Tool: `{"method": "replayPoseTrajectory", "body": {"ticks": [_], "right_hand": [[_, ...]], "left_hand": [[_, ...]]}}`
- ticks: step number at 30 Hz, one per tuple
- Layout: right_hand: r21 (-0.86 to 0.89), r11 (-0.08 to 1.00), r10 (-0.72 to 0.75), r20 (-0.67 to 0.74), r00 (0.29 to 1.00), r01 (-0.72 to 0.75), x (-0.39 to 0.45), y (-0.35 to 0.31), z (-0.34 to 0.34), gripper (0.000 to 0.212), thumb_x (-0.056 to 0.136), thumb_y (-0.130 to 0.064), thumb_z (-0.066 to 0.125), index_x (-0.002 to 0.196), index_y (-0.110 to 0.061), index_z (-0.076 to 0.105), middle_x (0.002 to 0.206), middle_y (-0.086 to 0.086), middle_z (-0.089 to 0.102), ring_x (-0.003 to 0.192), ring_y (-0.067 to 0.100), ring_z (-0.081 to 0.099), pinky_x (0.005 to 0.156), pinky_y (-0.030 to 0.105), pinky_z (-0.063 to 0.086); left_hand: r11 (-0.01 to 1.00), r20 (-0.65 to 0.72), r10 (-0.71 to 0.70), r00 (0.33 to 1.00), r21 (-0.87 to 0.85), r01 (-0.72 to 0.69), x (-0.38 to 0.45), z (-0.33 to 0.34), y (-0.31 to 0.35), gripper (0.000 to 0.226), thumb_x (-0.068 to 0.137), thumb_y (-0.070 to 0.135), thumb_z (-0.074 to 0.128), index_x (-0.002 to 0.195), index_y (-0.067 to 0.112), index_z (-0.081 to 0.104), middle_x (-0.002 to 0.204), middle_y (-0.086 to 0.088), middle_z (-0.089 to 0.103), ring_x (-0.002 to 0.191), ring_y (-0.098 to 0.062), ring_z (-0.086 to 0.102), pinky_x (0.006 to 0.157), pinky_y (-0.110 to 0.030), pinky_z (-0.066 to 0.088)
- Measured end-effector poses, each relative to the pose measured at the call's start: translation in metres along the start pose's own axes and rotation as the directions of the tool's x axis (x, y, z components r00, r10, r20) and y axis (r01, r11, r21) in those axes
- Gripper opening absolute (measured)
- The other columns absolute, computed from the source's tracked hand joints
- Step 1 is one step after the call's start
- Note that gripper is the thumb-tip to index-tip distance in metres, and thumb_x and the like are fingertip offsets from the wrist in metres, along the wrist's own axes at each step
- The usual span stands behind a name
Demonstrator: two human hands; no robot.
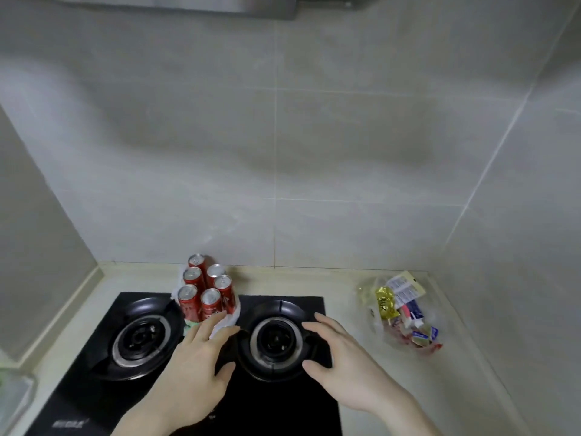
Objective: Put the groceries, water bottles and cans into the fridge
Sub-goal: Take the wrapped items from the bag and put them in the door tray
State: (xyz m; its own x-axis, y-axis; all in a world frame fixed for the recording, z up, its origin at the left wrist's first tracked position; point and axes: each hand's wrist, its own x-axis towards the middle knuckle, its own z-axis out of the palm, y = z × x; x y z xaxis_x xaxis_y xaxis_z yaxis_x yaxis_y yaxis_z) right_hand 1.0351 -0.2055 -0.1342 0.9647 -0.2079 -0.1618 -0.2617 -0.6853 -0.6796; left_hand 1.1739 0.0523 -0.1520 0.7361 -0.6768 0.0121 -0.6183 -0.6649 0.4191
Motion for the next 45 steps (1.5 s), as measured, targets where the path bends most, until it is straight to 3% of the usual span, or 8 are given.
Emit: {"method": "replayPoseTrajectory", "body": {"ticks": [13,19,25,30,35,38,41,45], "right_hand": [[0.045,0.954,0.295,-0.291,0.91,-0.295,-0.01,0.073,-0.038,0.057,0.094,-0.04,0.067,0.146,-0.044,0.043,0.163,-0.02,0.023,0.151,0.001,0.021,0.118,0.022,0.022],[0.096,0.916,0.399,-0.311,0.863,-0.389,-0.022,0.136,-0.066,0.045,0.092,-0.032,0.069,0.132,-0.044,0.05,0.151,-0.017,0.037,0.137,0.007,0.041,0.106,0.021,0.032],[0.107,0.886,0.464,-0.258,0.848,-0.452,-0.023,0.205,-0.097,0.053,0.092,-0.021,0.07,0.142,-0.027,0.053,0.141,-0.011,0.045,0.103,0.0,0.053,0.078,-0.003,0.035],[0.084,0.898,0.439,-0.222,0.871,-0.431,-0.015,0.264,-0.116,0.051,0.088,-0.027,0.063,0.139,-0.032,0.056,0.138,-0.012,0.049,0.12,0.0,0.052,0.094,0.012,0.042],[0.086,0.917,0.398,-0.199,0.896,-0.389,0.0,0.299,-0.128,0.068,0.071,-0.058,0.044,0.132,-0.034,0.063,0.131,-0.014,0.055,0.125,0.003,0.05,0.1,0.017,0.042],[0.08,0.921,0.39,-0.152,0.908,-0.382,0.009,0.32,-0.132,0.062,0.069,-0.056,0.048,0.126,-0.038,0.066,0.122,-0.014,0.061,0.116,0.002,0.057,0.1,0.021,0.047],[0.049,0.925,0.381,-0.13,0.916,-0.378,0.017,0.325,-0.14,0.032,0.083,-0.033,0.063,0.114,-0.038,0.072,0.109,-0.025,0.06,0.109,-0.009,0.055,0.091,0.009,0.045],[0.06,0.929,0.368,-0.093,0.925,-0.364,0.03,0.341,-0.148,0.03,0.088,-0.012,0.066,0.1,-0.038,0.073,0.105,-0.017,0.067,0.101,-0.008,0.059,0.082,0.006,0.047]], "left_hand": [[0.935,0.182,0.354,0.917,-0.045,-0.352,0.11,0.024,0.078,0.06,0.093,0.035,0.057,0.149,0.039,0.039,0.163,0.014,0.016,0.148,-0.014,0.021,0.12,-0.032,0.026],[0.915,0.299,0.401,0.866,-0.096,-0.391,0.155,0.079,0.143,0.058,0.094,0.029,0.059,0.149,0.031,0.042,0.163,0.008,0.021,0.148,-0.019,0.023,0.122,-0.033,0.024],[0.939,0.447,0.34,0.828,-0.211,-0.272,0.201,0.147,0.226,0.057,0.09,0.017,0.058,0.144,0.035,0.049,0.159,0.0,0.027,0.146,-0.024,0.027,0.122,-0.031,0.022],[0.976,0.554,0.182,0.812,-0.201,-0.081,0.242,0.204,0.267,0.051,0.089,0.015,0.057,0.139,0.027,0.058,0.152,-0.005,0.031,0.141,-0.027,0.034,0.117,-0.03,0.032],[0.982,0.589,0.049,0.807,-0.177,0.07,0.272,0.246,0.291,0.047,0.095,0.031,0.058,0.141,0.022,0.053,0.145,-0.011,0.036,0.144,-0.029,0.028,0.116,-0.037,0.035],[0.987,0.586,-0.02,0.81,-0.119,0.11,0.288,0.266,0.297,0.062,0.089,0.049,0.063,0.145,0.031,0.046,0.151,-0.013,0.023,0.144,-0.036,0.029,0.117,-0.039,0.033],[0.982,0.597,-0.07,0.799,-0.101,0.162,0.304,0.277,0.304,0.066,0.094,0.037,0.06,0.155,0.033,0.033,0.164,-0.019,0.001,0.151,-0.044,0.011,0.122,-0.045,0.023],[0.966,0.586,-0.144,0.797,-0.094,0.243,0.325,0.296,0.307,0.076,0.094,0.032,0.053,0.159,0.042,0.016,0.164,-0.021,-0.022,0.152,-0.05,-0.008,0.125,-0.054,0.013]]}}
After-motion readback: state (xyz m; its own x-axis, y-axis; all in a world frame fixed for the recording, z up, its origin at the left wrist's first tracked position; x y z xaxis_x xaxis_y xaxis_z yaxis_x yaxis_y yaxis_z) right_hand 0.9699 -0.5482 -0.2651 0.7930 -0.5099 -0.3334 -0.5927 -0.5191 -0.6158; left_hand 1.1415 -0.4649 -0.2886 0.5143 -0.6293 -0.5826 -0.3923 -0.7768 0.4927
